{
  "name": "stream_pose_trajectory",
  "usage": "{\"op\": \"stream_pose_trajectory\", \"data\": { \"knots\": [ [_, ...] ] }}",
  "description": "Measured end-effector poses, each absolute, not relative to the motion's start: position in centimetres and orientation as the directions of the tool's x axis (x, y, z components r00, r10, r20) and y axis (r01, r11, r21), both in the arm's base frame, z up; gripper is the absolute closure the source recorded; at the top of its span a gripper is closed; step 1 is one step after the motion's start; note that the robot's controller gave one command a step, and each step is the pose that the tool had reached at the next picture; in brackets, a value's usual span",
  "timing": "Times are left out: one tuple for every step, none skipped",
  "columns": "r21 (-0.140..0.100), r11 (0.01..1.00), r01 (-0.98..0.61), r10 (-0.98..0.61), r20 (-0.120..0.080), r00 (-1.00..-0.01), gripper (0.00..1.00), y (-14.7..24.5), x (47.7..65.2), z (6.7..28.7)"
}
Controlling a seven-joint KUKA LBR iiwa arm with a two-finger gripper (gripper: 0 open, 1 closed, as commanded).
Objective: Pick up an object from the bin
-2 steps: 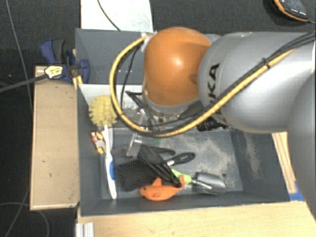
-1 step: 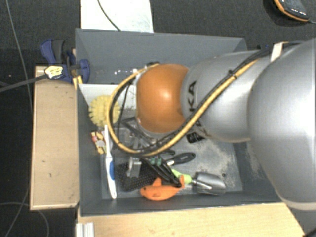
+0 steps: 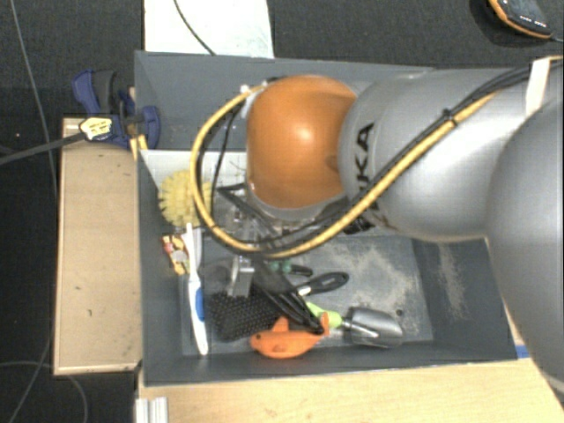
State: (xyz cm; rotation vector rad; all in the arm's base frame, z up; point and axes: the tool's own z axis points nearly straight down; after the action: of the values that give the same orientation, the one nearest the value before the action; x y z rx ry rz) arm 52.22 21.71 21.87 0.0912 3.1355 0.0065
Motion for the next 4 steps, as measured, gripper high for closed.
{"op": "stream_pose_trajectory", "data": {
  "knots": [
    [0.007, 0.997, 0.073, 0.073, -0.01, -0.997, 0.0, 21.7, 52.2, 23.2],
    [0.012, 0.997, 0.073, 0.074, -0.018, -0.997, 0.0, 21.6, 52.3, 23.5],
    [0.007, 0.997, -0.071, -0.071, -0.017, -0.997, 0.0, 19.1, 51.8, 19.7],
    [0.013, 0.996, -0.084, -0.084, -0.022, -0.996, 0.0, 21.8, 52.5, 15.3]
  ]
}}
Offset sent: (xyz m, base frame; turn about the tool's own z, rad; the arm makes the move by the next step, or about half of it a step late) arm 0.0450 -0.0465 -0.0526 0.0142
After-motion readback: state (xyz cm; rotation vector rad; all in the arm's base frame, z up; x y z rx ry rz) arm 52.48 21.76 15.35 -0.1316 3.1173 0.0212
